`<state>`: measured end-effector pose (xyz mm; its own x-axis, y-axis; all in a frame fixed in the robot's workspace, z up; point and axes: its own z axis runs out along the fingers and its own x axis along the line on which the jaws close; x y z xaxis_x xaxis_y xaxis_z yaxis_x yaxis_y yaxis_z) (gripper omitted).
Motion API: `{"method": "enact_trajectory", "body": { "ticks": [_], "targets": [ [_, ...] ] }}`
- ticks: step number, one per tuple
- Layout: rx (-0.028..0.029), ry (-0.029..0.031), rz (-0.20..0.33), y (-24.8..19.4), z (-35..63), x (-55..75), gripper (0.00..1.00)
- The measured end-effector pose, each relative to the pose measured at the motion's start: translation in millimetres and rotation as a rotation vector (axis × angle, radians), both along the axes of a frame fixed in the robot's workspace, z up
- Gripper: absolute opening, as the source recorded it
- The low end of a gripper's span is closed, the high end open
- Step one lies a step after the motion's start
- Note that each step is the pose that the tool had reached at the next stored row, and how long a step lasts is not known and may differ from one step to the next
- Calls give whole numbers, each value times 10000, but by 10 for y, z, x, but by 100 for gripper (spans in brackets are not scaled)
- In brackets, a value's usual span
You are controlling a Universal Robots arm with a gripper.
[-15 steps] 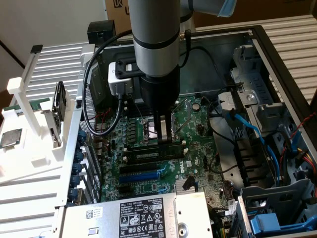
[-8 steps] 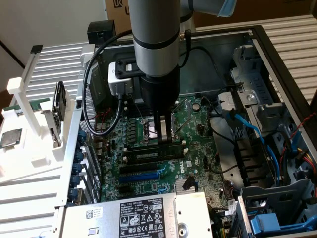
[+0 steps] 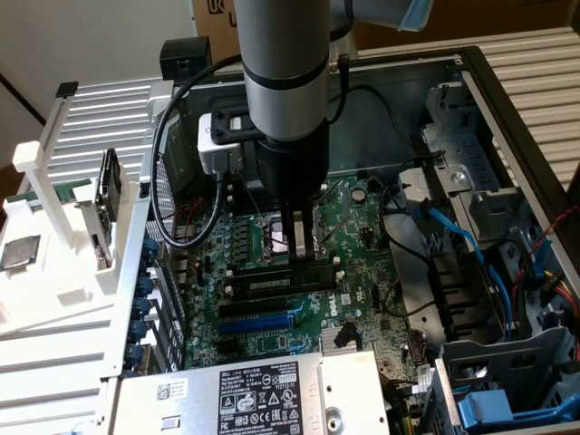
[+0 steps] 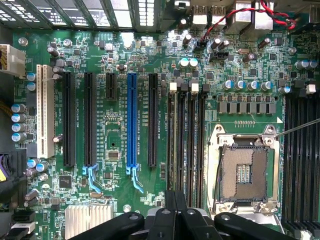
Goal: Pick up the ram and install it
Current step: 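Press down the ram until it locks into place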
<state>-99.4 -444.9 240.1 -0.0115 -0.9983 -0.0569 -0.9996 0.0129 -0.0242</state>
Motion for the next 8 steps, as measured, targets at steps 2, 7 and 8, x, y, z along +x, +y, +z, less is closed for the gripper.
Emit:
{"method": "enact_trajectory", "body": {
  "ticks": [2, 7, 8],
  "targets": [
    [-4, 0, 0, 0, 0, -2, 11],
    [-5, 2, -7, 7, 0, -23, 11],
    [-5, 3, -8, 9, 0, -35, 11]
  ]
}}
